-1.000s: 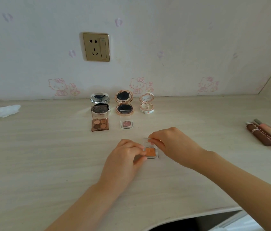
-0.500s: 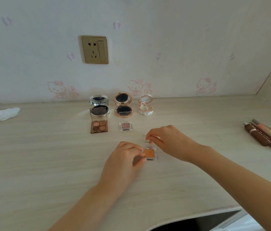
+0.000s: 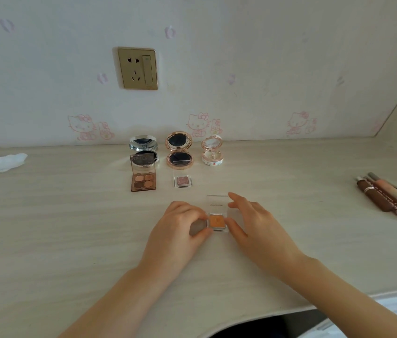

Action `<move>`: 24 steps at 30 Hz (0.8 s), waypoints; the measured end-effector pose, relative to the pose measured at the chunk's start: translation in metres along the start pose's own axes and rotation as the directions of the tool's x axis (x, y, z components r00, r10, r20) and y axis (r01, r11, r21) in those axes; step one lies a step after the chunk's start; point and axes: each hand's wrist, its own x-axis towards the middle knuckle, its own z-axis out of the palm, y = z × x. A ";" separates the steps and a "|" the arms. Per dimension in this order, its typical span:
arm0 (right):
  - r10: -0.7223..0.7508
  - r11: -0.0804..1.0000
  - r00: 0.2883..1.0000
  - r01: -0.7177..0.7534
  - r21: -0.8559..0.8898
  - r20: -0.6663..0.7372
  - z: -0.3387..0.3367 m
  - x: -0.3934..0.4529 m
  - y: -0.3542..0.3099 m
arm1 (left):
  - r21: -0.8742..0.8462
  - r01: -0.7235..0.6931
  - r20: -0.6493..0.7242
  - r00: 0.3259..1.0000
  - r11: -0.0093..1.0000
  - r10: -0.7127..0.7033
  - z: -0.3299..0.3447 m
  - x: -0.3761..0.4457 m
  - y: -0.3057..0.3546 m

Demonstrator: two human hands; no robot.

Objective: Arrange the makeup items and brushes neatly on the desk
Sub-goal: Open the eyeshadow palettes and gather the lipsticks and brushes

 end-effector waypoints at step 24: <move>-0.029 0.997 0.998 0.032 -0.064 0.054 0.013 0.029 0.020 | 0.165 -0.058 0.105 0.994 0.985 0.041 0.017 0.033 -0.008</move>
